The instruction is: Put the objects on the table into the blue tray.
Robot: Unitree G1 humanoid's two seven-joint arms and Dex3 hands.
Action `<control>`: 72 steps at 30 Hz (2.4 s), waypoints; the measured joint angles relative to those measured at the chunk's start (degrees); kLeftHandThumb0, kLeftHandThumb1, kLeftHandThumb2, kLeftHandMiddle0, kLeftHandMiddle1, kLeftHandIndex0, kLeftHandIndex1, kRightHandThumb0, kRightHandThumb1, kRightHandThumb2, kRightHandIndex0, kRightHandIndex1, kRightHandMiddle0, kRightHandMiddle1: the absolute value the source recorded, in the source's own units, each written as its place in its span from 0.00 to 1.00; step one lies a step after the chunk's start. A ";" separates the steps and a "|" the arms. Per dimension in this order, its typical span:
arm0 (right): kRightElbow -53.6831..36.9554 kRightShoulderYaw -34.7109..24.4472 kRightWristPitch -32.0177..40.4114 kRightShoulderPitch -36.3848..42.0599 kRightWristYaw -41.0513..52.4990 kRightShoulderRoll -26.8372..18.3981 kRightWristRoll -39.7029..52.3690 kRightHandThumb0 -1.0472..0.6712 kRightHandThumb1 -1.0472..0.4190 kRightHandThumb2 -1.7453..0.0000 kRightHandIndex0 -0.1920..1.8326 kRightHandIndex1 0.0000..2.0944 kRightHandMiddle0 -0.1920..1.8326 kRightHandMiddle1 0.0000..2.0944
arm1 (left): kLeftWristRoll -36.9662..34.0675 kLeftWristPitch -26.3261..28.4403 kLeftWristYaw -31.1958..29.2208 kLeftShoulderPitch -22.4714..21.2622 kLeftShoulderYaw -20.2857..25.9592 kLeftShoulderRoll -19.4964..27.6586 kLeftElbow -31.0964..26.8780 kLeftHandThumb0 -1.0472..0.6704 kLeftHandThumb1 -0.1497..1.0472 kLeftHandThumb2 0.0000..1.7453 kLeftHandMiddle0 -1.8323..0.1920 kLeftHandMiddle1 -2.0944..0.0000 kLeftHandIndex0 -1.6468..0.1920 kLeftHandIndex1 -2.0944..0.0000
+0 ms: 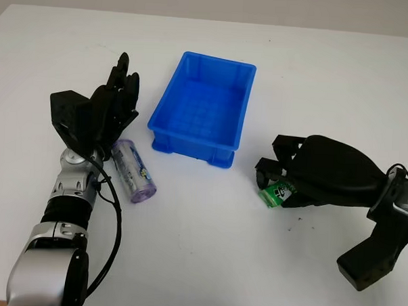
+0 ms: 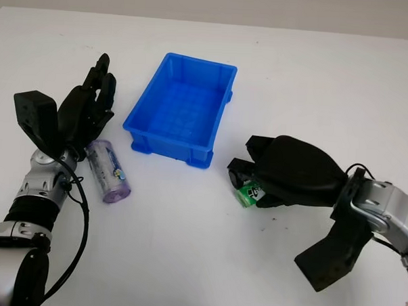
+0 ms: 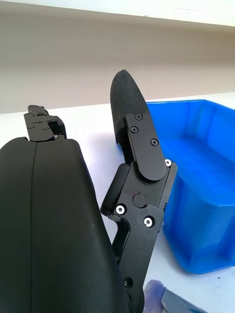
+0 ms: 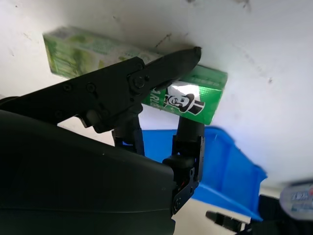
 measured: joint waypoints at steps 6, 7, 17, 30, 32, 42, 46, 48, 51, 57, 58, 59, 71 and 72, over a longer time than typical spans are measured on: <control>9.49 1.56 1.33 -6.86 -8.39 1.27 -3.60 0.35 0.04 0.97 0.45 1.00 0.36 0.97 | 0.08 -0.09 0.13 -0.20 -0.02 0.02 0.40 0.18 1.00 0.37 0.99 0.97 0.99 0.98; 11.51 1.67 1.55 -8.38 -9.20 1.48 -3.40 0.34 0.05 0.97 0.46 1.00 0.37 0.99 | 0.09 -0.14 0.13 -0.20 -0.03 0.03 0.43 0.19 1.00 0.37 0.99 0.98 0.99 0.98; 21.79 1.81 4.56 -19.42 -9.97 3.02 5.03 0.38 0.10 0.98 0.54 1.00 0.48 1.00 | 0.10 -0.35 0.03 -0.20 -0.04 0.35 0.55 0.18 1.00 0.37 0.99 0.97 1.00 0.98; 22.58 0.75 8.02 -26.33 -18.73 13.07 9.39 0.39 0.03 0.96 0.65 1.00 0.55 1.00 | 0.09 -0.60 0.33 -0.31 -0.07 -0.17 0.96 0.18 1.00 0.37 1.00 0.98 1.00 0.98; 24.65 2.06 7.94 -29.43 -22.23 15.31 7.74 0.38 0.02 0.96 0.66 1.00 0.56 1.00 | 0.09 -0.66 0.40 -0.44 -0.09 -0.40 0.97 0.18 1.00 0.37 1.00 0.98 1.00 0.98; 41.80 8.49 5.50 -44.58 -31.41 24.95 5.64 0.36 0.00 0.93 0.68 1.00 0.53 1.00 | 0.10 -0.87 1.01 -0.58 -0.14 -0.70 0.95 0.19 1.00 0.37 1.00 0.98 0.99 0.98; 46.45 11.07 5.85 -47.38 -31.05 27.56 5.51 0.34 0.00 0.93 0.63 1.00 0.49 1.00 | 0.11 -1.27 1.40 -0.38 -0.13 -0.70 0.82 0.19 1.00 0.37 1.00 0.98 0.99 0.98; 48.06 12.35 7.06 -48.47 -28.12 28.00 5.36 0.33 0.00 0.95 0.58 1.00 0.46 1.00 | 0.10 -1.37 1.56 -0.20 -0.13 -0.70 0.78 0.18 1.00 0.37 1.00 0.98 0.99 0.98; 49.39 13.82 9.81 -49.19 -17.58 27.99 6.43 0.33 0.00 0.93 0.26 0.97 0.21 0.97 | 0.11 -1.60 1.67 0.14 -0.13 -0.65 0.75 0.18 1.00 0.37 1.00 0.98 1.00 0.98; 46.77 16.24 16.56 -49.59 7.89 25.48 7.76 0.30 0.00 0.94 0.19 0.20 0.18 0.26 | 0.10 -1.61 1.68 0.36 -0.09 -0.49 0.74 0.18 1.00 0.37 1.00 0.97 1.00 0.98; 45.95 16.31 17.35 -49.56 10.86 24.87 8.02 0.30 0.01 0.95 0.16 0.12 0.16 0.18 | 0.10 -1.60 1.68 0.35 -0.09 -0.49 0.74 0.18 1.00 0.37 1.00 0.97 0.99 0.98; 45.17 16.29 17.80 -49.52 13.10 24.21 8.57 0.31 0.01 0.96 0.15 0.08 0.15 0.14 | 0.10 -1.59 1.70 0.35 -0.09 -0.50 0.74 0.18 1.00 0.37 1.00 0.97 0.99 0.97; 35.88 6.86 16.60 -42.70 19.74 23.41 26.84 0.13 0.00 0.69 0.01 0.01 0.02 0.02 | 0.25 -1.58 2.54 0.09 -0.22 -0.92 1.29 0.19 1.00 0.37 0.99 0.97 1.00 0.98; 34.91 5.38 16.55 -42.04 19.10 23.61 28.73 0.13 0.00 0.65 0.01 0.01 0.02 0.02 | 0.24 -1.58 2.56 0.09 -0.21 -0.93 1.34 0.19 1.00 0.37 0.99 0.97 1.00 0.98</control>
